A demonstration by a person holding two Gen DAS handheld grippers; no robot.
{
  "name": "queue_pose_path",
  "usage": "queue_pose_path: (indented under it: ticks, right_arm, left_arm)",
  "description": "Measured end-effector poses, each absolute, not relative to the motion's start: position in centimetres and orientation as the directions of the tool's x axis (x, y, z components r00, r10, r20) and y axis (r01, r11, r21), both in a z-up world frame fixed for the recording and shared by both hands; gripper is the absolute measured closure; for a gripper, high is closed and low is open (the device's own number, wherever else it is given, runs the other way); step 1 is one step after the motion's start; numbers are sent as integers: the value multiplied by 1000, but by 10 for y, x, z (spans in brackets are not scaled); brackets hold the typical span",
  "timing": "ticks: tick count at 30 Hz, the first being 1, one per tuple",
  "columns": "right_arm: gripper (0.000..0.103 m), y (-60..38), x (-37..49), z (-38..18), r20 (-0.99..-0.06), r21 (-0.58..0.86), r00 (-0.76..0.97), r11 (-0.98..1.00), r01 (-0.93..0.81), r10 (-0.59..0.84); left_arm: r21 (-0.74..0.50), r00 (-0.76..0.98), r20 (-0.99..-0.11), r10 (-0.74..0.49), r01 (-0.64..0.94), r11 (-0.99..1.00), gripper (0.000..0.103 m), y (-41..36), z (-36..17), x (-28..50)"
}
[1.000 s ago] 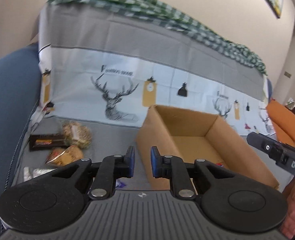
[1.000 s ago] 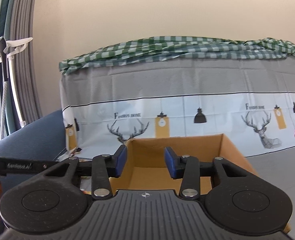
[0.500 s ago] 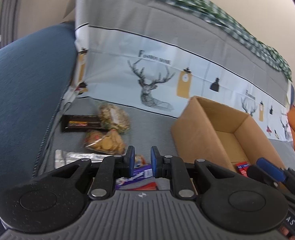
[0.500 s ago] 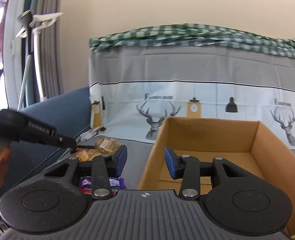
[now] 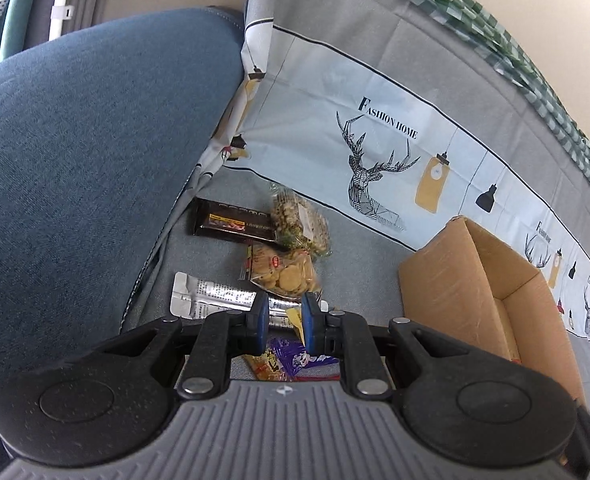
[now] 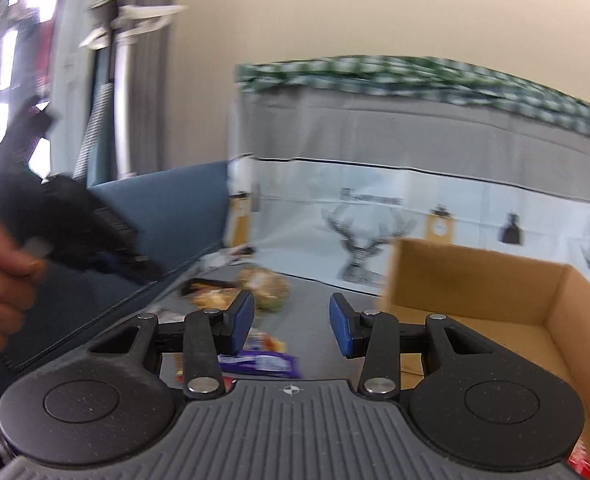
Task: Organize snacks
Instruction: 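Move the left gripper to the candy pile while the right gripper lowers onto a red wafer pack, then grasp the yellow snack bar with the left gripper while the right gripper grasps the red wafer pack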
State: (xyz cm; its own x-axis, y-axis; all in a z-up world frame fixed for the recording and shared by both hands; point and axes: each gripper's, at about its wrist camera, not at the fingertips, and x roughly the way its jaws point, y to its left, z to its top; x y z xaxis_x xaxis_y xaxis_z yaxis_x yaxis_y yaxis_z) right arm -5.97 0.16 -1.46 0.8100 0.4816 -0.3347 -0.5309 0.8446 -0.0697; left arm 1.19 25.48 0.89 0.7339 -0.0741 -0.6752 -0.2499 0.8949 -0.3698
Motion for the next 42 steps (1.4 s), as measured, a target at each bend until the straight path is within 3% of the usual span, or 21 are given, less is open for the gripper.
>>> queue_pose_path:
  ticks: [9,14,16,18,22,25,29,35,42]
  right_arm:
    - [58,55,-56,-47,-428,-107,740,784,-611,518]
    - [41,69,-29,-70,-523,-90,734,828,-553,433]
    - [28,71,-17,-80,-562,-79,727,850,-521,394]
    - [22,74,-4,-90,-613,-54,699,863,-502,368]
    - [16,78,15,-108,-687,-24,639,868,-495,345]
    - [11,79,21,-113,-689,-6,634,873,-488,350]
    - [12,79,21,-116,-686,11,628,869,-495,366]
    - [39,79,15,-111,-668,2,625,841,-542,404]
    - [47,77,11,-103,-659,34,608,825,-564,443]
  left_arm:
    - [-384,722,-686,-87,-258,886,85,258,4,17]
    - [-379,707,-701,-89,-265,887,85,261,0,17]
    - [-374,700,-708,-89,-266,889,84,262,-2,18]
    - [-370,694,-714,-90,-266,890,84,262,-4,20]
    - [-372,687,-720,-91,-272,887,84,264,-7,21]
    - [-374,683,-724,-94,-275,886,83,265,-8,22]
    - [-371,681,-726,-93,-273,888,83,264,-9,22]
    - [-369,684,-724,-85,-280,886,83,265,-8,20]
    - [-362,685,-725,-72,-290,886,83,267,-8,18]
